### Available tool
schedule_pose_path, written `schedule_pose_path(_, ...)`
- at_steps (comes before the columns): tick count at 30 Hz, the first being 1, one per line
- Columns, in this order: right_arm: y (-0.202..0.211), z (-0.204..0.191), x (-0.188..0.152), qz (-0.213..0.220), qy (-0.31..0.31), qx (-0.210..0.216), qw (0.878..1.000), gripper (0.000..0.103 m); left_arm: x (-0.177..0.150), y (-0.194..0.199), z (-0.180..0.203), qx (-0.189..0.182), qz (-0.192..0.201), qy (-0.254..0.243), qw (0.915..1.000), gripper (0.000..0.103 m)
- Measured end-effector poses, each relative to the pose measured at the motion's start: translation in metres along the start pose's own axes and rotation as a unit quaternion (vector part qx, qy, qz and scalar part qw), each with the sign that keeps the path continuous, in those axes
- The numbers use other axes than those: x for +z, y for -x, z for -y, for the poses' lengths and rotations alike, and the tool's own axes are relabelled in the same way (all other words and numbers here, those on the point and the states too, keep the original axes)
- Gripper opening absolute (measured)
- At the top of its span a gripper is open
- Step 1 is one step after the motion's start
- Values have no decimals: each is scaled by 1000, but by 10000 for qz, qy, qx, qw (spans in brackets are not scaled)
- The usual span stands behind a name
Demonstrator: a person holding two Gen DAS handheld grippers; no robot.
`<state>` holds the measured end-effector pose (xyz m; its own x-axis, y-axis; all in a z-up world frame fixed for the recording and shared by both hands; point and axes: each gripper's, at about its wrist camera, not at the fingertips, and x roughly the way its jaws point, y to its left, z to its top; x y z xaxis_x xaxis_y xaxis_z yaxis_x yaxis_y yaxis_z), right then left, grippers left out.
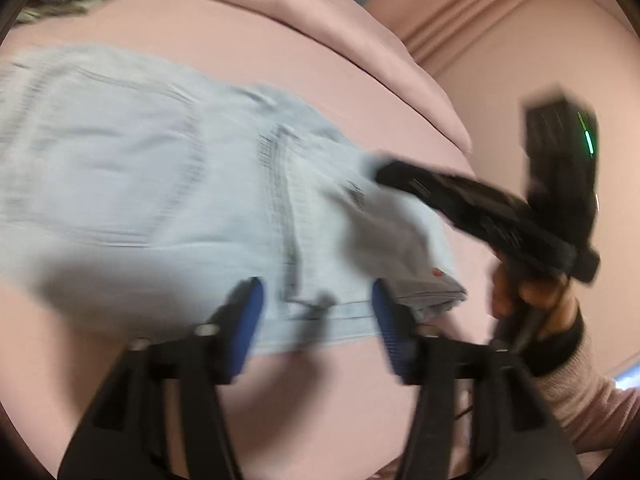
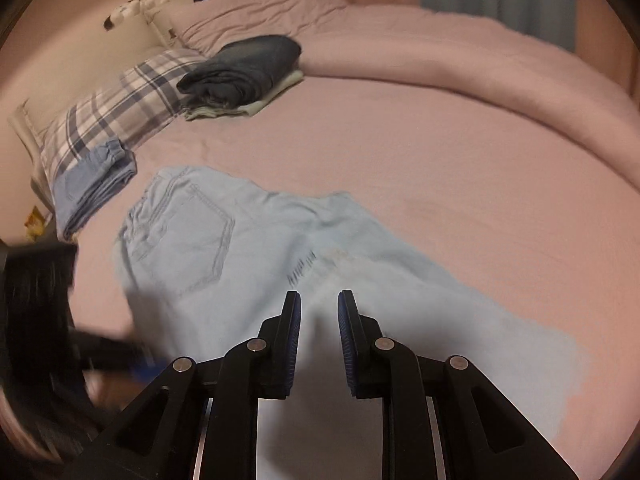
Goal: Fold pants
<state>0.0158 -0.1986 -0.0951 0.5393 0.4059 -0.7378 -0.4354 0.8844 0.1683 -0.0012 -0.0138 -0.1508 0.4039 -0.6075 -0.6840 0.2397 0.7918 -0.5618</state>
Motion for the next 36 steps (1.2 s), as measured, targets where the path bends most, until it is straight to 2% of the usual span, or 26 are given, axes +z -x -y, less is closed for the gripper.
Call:
schedule_pose_path(5, 38, 4, -41, 54, -89, -477, 9988, 21, -13, 43, -36, 129, 428, 600, 9972, 60)
schedule_pose_path(7, 38, 3, -55, 0, -102, -700, 9975, 21, -20, 58, -54, 240, 580, 957, 9934, 61)
schedule_pose_path(11, 9, 11, -91, -429, -189, -724, 9963, 21, -31, 73, -89, 306, 764, 1722, 9816, 61)
schedule_pose_path(12, 7, 10, -93, -265, -149, -746, 9968, 21, -32, 74, -95, 263, 802, 1908, 9780, 61)
schedule_pose_path(14, 10, 7, -83, -322, -238, -824, 9958, 21, -34, 75, -104, 223, 919, 2193, 9711, 61)
schedule_pose_path(16, 16, 3, -72, -196, -217, -776, 9966, 21, -32, 74, -113, 134, 1077, 2500, 9621, 63)
schedule_pose_path(20, 21, -20, -55, 86, 32, -616, 9981, 21, -26, 78, -137, -152, 1521, 3213, 9346, 68)
schedule_pose_path(22, 18, -29, -49, 173, 80, -455, 9988, 21, -17, 75, -138, -144, 1638, 3396, 9261, 68)
schedule_pose_path(29, -1, -47, -33, 175, 67, -237, 9995, 21, 8, 80, -151, -204, 1840, 3670, 9116, 68)
schedule_pose_path(31, -4, -46, -29, 137, 57, -210, 9997, 21, 13, 81, -152, -259, 1822, 3728, 9095, 65)
schedule_pose_path(32, -6, -47, -27, 125, 63, -209, 9997, 21, 15, 78, -154, -268, 1828, 3763, 9079, 56)
schedule_pose_path(33, -8, -47, -24, 117, 64, -196, 9997, 21, 15, 77, -154, -258, 1824, 3763, 9080, 42)
schedule_pose_path(34, -10, -47, -21, 110, 55, -181, 9998, 21, 19, 75, -154, -208, 1818, 3727, 9098, 35)
schedule_pose_path(35, -13, -47, -16, 109, 41, -153, 9998, 21, 17, 76, -153, -150, 1808, 3686, 9117, 22)
schedule_pose_path(36, -17, -47, -11, 115, 16, -112, 9999, 21, 14, 79, -152, -126, 1827, 3618, 9141, 22)
